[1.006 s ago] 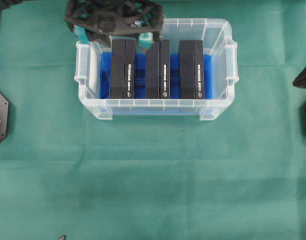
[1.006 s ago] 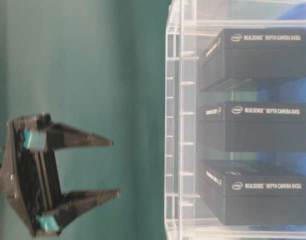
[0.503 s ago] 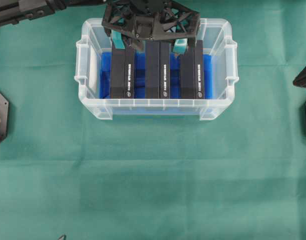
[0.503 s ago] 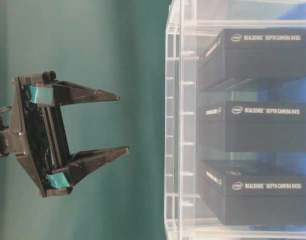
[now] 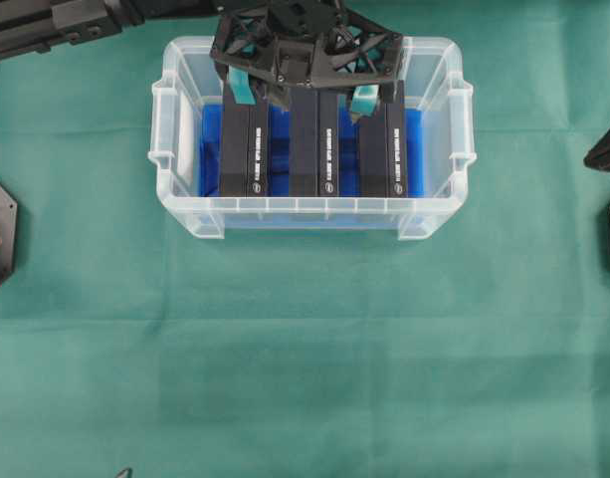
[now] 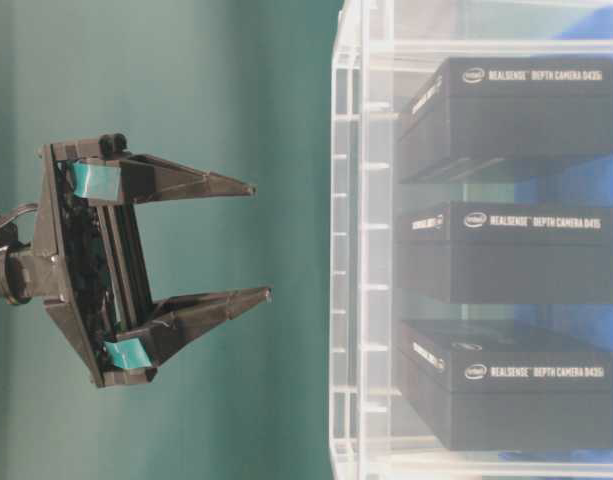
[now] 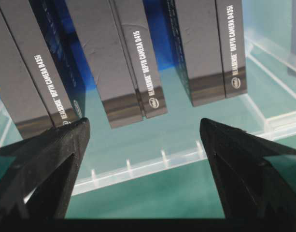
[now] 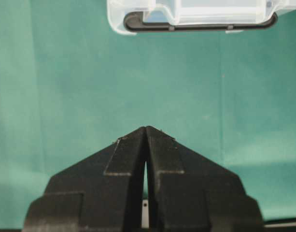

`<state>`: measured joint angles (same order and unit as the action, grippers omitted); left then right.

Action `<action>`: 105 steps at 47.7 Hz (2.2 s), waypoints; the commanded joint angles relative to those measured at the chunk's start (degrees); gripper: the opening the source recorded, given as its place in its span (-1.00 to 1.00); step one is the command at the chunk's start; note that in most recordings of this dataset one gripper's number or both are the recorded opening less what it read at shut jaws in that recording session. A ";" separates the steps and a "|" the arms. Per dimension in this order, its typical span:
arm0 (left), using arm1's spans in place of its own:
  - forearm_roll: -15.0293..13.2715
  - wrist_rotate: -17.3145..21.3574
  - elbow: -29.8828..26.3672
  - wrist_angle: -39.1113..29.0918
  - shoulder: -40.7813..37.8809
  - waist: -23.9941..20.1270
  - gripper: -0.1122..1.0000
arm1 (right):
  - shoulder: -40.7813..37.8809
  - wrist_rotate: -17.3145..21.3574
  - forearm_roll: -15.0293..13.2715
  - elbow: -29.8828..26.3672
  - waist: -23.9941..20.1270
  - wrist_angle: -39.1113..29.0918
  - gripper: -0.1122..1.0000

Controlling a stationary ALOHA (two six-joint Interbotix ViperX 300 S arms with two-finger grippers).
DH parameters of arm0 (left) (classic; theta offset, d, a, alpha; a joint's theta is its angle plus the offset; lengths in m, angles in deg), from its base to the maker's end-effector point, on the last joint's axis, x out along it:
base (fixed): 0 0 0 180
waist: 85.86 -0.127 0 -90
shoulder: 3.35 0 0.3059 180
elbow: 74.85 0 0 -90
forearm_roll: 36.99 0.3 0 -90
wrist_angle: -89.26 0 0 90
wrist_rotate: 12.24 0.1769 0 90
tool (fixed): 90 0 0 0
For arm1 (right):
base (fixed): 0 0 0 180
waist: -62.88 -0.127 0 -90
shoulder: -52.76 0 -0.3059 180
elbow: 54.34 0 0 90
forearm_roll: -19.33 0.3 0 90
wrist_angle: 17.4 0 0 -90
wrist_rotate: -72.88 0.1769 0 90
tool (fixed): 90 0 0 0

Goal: Take the box out of the case with the left arm.
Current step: 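Lower the left gripper around the middle black box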

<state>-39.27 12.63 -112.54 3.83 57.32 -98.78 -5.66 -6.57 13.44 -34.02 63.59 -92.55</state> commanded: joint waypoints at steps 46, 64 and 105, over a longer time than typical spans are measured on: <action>-0.09 0.18 0.18 1.49 1.05 0.18 0.89 | 0.00 0.09 -0.18 -1.32 0.00 0.09 -0.80; 0.00 0.62 0.53 1.85 1.14 0.18 0.89 | 0.00 0.18 -0.18 -1.32 0.09 0.09 -0.80; -0.09 0.70 5.54 6.50 0.70 0.18 0.89 | 0.00 0.18 -0.18 -1.32 0.09 0.09 -0.80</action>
<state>-39.27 13.25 -106.91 9.72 57.23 -98.78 -5.66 -6.49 13.26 -34.02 63.59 -92.64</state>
